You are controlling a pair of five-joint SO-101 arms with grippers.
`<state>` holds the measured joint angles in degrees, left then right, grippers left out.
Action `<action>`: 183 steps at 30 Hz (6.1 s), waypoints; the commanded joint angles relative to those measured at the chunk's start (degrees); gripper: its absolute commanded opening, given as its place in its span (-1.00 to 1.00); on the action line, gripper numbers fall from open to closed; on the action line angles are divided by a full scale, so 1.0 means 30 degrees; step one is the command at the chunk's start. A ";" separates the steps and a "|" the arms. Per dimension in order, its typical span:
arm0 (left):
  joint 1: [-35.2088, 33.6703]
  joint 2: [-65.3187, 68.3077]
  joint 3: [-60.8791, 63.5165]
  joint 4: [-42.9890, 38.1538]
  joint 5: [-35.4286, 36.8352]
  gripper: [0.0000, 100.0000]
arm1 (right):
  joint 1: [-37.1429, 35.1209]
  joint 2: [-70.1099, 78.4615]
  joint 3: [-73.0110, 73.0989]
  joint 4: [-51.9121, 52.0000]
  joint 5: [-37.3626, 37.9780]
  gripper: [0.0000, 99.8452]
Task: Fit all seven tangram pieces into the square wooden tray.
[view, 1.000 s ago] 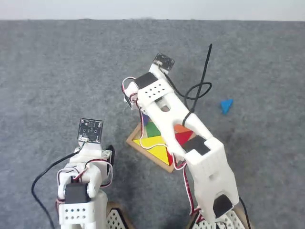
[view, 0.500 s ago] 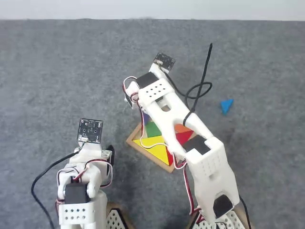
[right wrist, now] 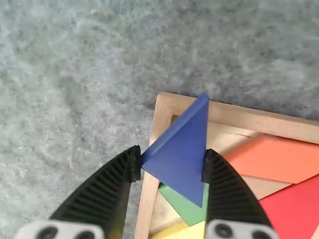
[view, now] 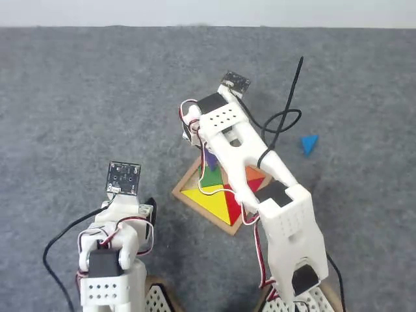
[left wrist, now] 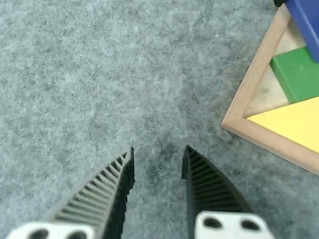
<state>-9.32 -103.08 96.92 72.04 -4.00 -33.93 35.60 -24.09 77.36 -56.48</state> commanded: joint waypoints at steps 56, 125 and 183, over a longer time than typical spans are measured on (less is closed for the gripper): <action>0.0000 -0.0527 -0.0161 0.0176 -0.0117 -0.69 | 0.3853 0.1597 -0.3897 0.1158 2.1890 -0.98; 0.0000 -0.0527 -0.0161 0.0176 -0.0117 -0.69 | 0.0542 -0.3414 0.5949 -0.5172 2.2652 -0.98; 0.0000 -0.0527 -0.0161 0.0176 -0.0117 -0.69 | 1.2615 0.5729 -1.0022 0.5436 0.8293 -0.66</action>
<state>-9.41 -103.08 96.92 72.04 -4.00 2.73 50.11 -44.04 90.46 -31.08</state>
